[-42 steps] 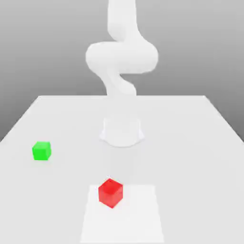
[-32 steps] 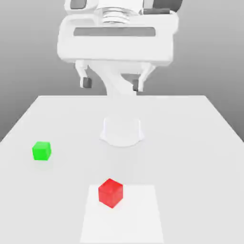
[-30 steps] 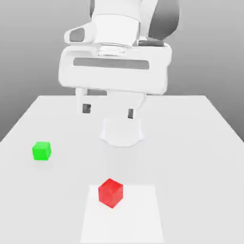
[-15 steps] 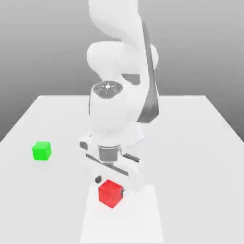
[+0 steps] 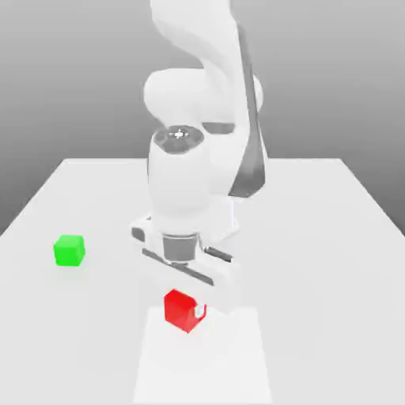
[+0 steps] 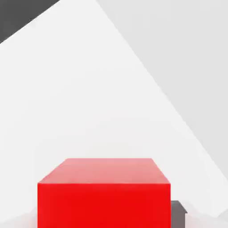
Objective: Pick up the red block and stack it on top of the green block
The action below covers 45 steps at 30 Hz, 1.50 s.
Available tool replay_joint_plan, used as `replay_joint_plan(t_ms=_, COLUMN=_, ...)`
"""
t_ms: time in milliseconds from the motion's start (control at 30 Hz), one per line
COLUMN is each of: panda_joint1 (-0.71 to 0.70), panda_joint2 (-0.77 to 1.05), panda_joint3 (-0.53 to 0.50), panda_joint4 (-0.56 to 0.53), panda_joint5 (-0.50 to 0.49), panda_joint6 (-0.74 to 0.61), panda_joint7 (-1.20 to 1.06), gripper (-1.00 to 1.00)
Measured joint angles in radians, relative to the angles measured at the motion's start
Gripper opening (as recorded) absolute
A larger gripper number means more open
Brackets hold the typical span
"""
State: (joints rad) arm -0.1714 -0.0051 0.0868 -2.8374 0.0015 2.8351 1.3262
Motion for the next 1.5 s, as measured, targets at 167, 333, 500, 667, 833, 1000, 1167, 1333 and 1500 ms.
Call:
replay_joint_plan(t_ms=167, panda_joint1=-0.116, panda_joint2=-0.073, panda_joint3=-0.085, panda_joint4=-0.026, panda_joint5=-0.027, panda_joint6=-0.051, panda_joint7=-0.062, gripper=-1.00)
replay_joint_plan(t_ms=333, panda_joint1=-0.236, panda_joint2=-0.128, panda_joint3=-0.195, panda_joint4=-0.052, panda_joint5=-0.081, panda_joint6=-0.082, panda_joint7=-0.130, gripper=-1.00)
replay_joint_plan(t_ms=500, panda_joint1=-0.373, panda_joint2=-0.186, panda_joint3=-0.308, panda_joint4=-0.077, panda_joint5=-0.143, panda_joint6=-0.113, panda_joint7=-0.192, gripper=-1.00)
replay_joint_plan(t_ms=667, panda_joint1=-0.520, panda_joint2=-0.249, panda_joint3=-0.413, panda_joint4=-0.102, panda_joint5=-0.209, panda_joint6=-0.146, panda_joint7=-0.253, gripper=-1.00)
replay_joint_plan(t_ms=833, panda_joint1=-0.632, panda_joint2=-0.294, panda_joint3=-0.498, panda_joint4=-0.122, panda_joint5=-0.244, panda_joint6=-0.162, panda_joint7=-0.313, gripper=-1.00)
replay_joint_plan(t_ms=1000, panda_joint1=-0.580, panda_joint2=-0.256, panda_joint3=-0.545, panda_joint4=-0.124, panda_joint5=-0.163, panda_joint6=-0.111, panda_joint7=-0.376, gripper=-1.00)
replay_joint_plan(t_ms=1167, panda_joint1=-0.515, panda_joint2=-0.201, panda_joint3=-0.585, panda_joint4=-0.124, panda_joint5=-0.073, panda_joint6=-0.059, panda_joint7=-0.437, gripper=-1.00)
replay_joint_plan(t_ms=1333, panda_joint1=-0.462, panda_joint2=-0.140, panda_joint3=-0.611, panda_joint4=-0.122, panda_joint5=0.016, panda_joint6=-0.010, panda_joint7=-0.497, gripper=-1.00)
replay_joint_plan(t_ms=1500, panda_joint1=-0.425, panda_joint2=-0.077, panda_joint3=-0.627, panda_joint4=-0.119, panda_joint5=0.088, panda_joint6=0.039, panda_joint7=-0.547, gripper=-1.00)
